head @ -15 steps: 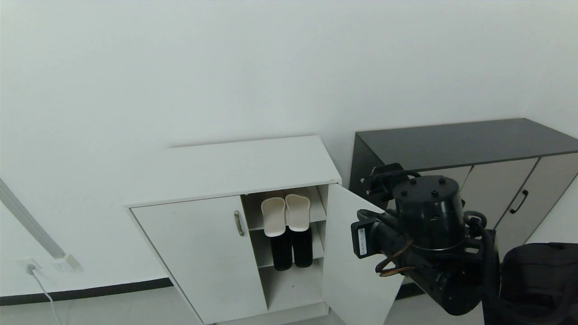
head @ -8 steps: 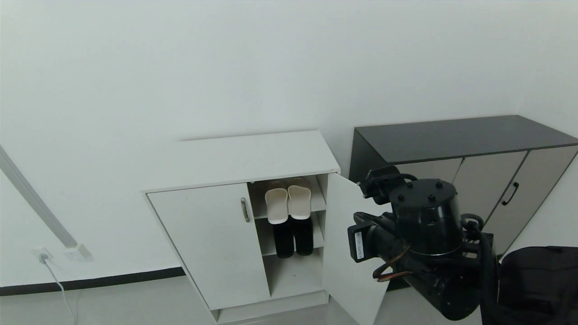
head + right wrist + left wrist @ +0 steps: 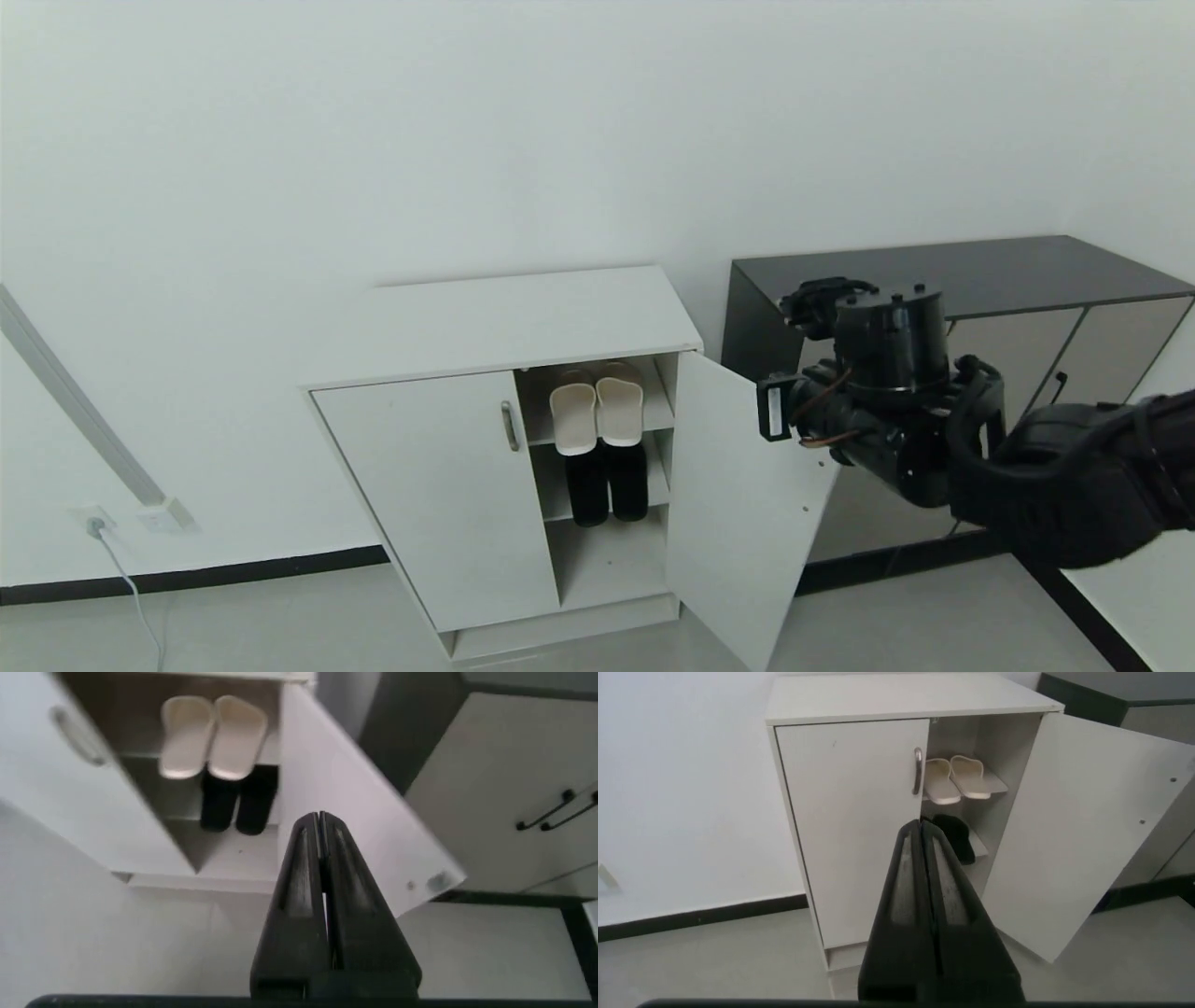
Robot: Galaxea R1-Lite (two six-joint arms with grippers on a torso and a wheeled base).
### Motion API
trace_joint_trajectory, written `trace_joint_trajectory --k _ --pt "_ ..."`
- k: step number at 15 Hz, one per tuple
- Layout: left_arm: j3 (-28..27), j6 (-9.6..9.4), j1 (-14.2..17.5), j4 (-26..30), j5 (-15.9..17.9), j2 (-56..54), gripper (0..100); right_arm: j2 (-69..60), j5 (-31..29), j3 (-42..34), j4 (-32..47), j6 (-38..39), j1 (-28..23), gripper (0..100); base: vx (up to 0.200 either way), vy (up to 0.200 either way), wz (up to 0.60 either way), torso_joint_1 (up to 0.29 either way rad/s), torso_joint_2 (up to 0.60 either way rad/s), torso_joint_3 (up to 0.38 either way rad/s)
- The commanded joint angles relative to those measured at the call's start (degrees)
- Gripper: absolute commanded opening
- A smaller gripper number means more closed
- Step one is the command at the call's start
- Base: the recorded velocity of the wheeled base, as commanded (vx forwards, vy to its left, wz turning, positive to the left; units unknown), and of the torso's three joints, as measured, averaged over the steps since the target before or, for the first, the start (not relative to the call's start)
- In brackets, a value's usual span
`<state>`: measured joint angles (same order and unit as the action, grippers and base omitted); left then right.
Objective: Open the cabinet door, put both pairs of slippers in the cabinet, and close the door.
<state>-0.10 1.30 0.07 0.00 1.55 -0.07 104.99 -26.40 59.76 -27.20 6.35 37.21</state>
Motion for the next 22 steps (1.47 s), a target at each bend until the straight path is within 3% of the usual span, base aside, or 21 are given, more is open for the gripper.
trace_joint_trajectory --k 1,4,8,22 --pt "0.01 0.01 0.01 0.00 0.03 0.07 0 4.35 3.64 9.59 7.69 0.77 -5.83 0 0.000 0.000 0.00 0.000 0.00 0.000" --pt "0.01 0.01 0.01 0.00 0.03 0.07 0 10.15 6.89 20.93 16.39 4.72 -10.05 0 0.000 0.000 0.00 0.000 0.00 0.000" --pt "0.01 0.01 0.01 0.00 0.03 0.07 0 17.53 7.16 27.61 16.30 4.72 -13.04 0 0.000 0.000 0.00 0.000 0.00 0.000" --pt "0.01 0.01 0.01 0.00 0.03 0.07 0 25.71 8.83 30.07 16.21 4.81 -16.38 0 0.000 0.000 0.00 0.000 0.00 0.000"
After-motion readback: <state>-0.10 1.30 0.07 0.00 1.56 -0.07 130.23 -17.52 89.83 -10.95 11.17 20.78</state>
